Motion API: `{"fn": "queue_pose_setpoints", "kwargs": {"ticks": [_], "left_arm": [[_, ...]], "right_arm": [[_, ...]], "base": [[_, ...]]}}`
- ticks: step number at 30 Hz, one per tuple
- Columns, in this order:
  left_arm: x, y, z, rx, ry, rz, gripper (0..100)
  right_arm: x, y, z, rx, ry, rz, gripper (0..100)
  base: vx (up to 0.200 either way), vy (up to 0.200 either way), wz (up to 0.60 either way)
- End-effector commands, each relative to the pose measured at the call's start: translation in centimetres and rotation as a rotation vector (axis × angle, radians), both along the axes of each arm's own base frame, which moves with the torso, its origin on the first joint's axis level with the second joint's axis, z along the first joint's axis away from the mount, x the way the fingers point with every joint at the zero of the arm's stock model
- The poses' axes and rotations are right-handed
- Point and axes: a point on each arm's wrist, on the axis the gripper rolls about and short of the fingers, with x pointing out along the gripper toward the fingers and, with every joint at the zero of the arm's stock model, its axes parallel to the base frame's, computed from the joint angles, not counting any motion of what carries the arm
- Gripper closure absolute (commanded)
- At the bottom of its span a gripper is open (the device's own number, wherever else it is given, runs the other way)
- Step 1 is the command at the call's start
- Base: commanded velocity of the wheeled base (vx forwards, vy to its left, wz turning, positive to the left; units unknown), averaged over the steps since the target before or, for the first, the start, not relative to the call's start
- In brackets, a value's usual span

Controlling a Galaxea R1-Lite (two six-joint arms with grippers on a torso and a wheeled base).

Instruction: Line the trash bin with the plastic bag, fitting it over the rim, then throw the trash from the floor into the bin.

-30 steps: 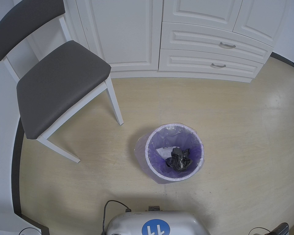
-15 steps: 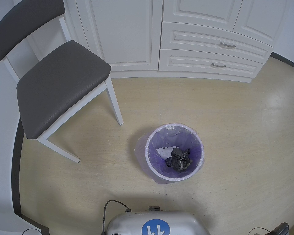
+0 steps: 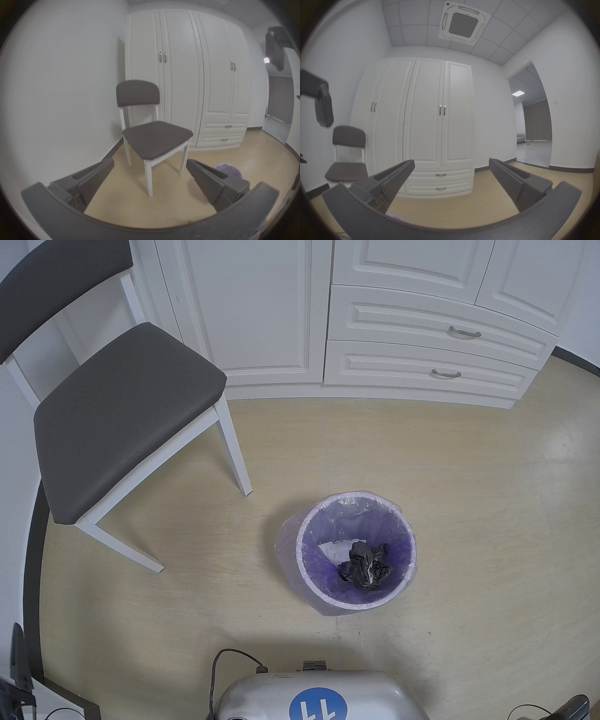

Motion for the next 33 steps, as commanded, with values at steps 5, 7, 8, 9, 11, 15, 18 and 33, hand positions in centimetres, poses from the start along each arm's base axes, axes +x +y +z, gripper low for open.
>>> {"fn": "queue_pose_setpoints", "kwargs": {"ticks": [5,7,8,9,11,15,18,33], "left_arm": [[0.7,0.0,-3.1,-0.004,0.185,-0.001,0],[0.7,0.0,-3.1,-0.006,0.184,-0.001,0],[0.7,0.0,-3.1,-0.006,0.184,-0.003,0],[0.7,0.0,-3.1,-0.005,0.186,-0.004,0],[0.7,0.0,-3.2,-0.004,0.192,-0.01,0],[0.8,-0.2,-3.4,0.004,0.214,-0.069,0],[0.8,-0.4,-3.8,0.022,0.254,-0.165,0],[0.8,-0.4,-3.8,0.032,0.259,-0.154,0]], "right_arm": [[1.7,0.0,-2.2,-0.038,0.074,-0.032,0],[1.8,0.0,-2.4,-0.037,0.083,-0.031,0],[2.0,0.0,-2.6,-0.038,0.092,-0.033,0],[2.2,0.0,-2.8,-0.039,0.1,-0.032,0],[2.5,0.0,-3.2,-0.038,0.117,-0.032,0],[3.0,0.0,-3.8,-0.037,0.144,-0.031,0],[3.3,0.0,-4.3,-0.04,0.166,-0.03,0],[6.4,0.2,-9.9,-0.092,0.422,0.06,0]], "base": [[0.0,0.0,0.0],[0.0,0.0,0.0],[0.0,0.0,0.0],[0.0,0.0,0.0],[0.0,0.0,0.0],[0.0,0.0,0.0],[0.0,0.0,0.0],[0.0,0.0,0.0]]}}
